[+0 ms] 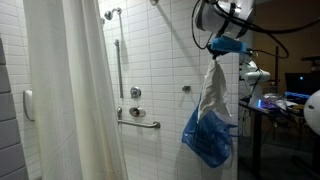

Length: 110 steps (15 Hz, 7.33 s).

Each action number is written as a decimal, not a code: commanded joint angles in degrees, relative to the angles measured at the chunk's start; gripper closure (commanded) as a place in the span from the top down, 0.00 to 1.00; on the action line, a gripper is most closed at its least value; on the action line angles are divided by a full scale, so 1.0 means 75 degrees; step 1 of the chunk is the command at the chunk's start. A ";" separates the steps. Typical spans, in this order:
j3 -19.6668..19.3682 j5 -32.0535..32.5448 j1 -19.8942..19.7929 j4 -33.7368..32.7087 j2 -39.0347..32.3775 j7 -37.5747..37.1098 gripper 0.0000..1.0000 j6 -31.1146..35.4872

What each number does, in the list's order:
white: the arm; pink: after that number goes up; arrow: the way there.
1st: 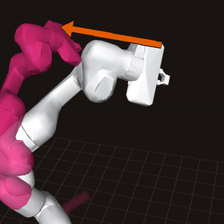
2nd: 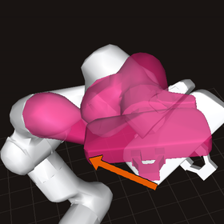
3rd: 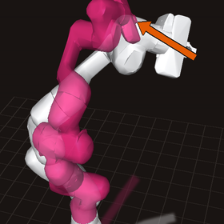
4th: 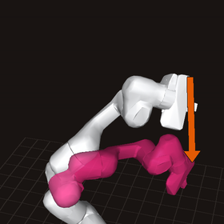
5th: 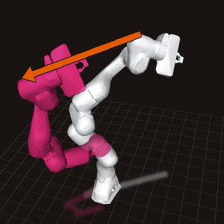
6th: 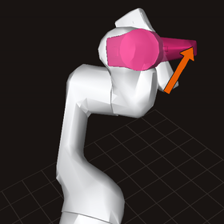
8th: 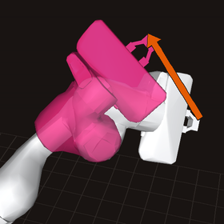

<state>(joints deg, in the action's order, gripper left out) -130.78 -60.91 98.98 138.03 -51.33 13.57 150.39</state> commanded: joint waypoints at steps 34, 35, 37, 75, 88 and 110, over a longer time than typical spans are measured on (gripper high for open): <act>0.2029 0.1671 -0.4056 -0.3358 0.1018 -0.2458 0.01 -0.0708; 0.2117 0.1822 -0.4109 -0.3485 0.1070 -0.2549 0.01 -0.0686; 0.2254 0.2113 -0.4248 -0.3700 0.1190 -0.2740 0.01 -0.0683; 0.4773 0.5934 -0.6049 -0.6747 0.2483 -0.4255 0.01 -0.1234; 0.5288 0.5824 -0.7344 -0.7617 0.2407 -0.4296 0.01 -0.1973; 0.5322 0.5842 -0.7355 -0.7551 0.2367 -0.4265 0.03 -0.1920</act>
<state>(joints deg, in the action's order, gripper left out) -90.86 -17.09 43.82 81.40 -33.58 -18.42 135.99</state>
